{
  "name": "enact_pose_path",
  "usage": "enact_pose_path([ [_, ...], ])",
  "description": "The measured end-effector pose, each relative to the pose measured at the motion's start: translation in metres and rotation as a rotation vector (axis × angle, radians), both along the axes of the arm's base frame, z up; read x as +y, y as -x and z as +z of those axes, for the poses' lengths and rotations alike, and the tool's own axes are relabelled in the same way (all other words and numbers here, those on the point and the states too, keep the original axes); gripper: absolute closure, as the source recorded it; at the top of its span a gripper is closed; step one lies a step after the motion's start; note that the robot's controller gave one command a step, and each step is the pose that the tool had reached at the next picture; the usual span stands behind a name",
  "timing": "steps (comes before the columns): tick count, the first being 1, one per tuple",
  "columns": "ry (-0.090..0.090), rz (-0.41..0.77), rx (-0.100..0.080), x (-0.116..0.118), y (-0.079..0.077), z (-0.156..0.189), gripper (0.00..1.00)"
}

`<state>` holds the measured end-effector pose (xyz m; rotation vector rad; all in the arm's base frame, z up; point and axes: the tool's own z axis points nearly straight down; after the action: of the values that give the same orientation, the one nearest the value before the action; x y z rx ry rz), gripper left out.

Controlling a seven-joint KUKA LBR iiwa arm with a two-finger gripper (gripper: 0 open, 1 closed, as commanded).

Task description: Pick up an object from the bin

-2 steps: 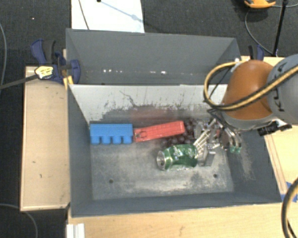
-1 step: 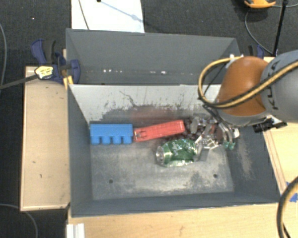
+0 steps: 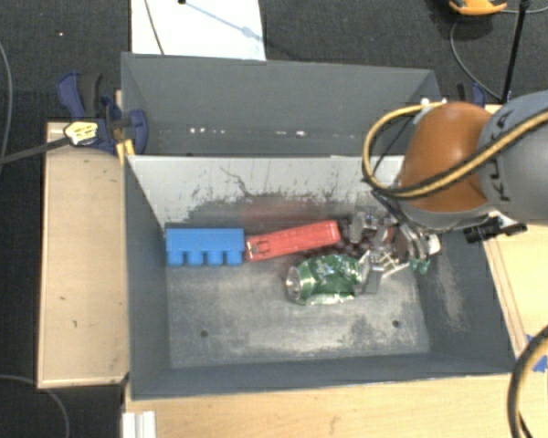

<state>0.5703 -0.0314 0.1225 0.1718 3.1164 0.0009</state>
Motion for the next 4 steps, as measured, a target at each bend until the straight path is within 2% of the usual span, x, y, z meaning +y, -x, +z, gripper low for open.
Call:
enact_pose_path([
  [1, -0.001, 0.059, 0.02, -0.013, 0.019, 0.0, 0.0],
  [2, 0.004, 0.139, -0.003, -0.014, 0.03, 0.03, 0.0],
  [3, 0.001, 0.038, 0.002, 0.024, 0.03, -0.009, 0.0],
  [4, 0.001, 0.104, 0.008, 0.048, 0.033, -0.031, 0.0],
])
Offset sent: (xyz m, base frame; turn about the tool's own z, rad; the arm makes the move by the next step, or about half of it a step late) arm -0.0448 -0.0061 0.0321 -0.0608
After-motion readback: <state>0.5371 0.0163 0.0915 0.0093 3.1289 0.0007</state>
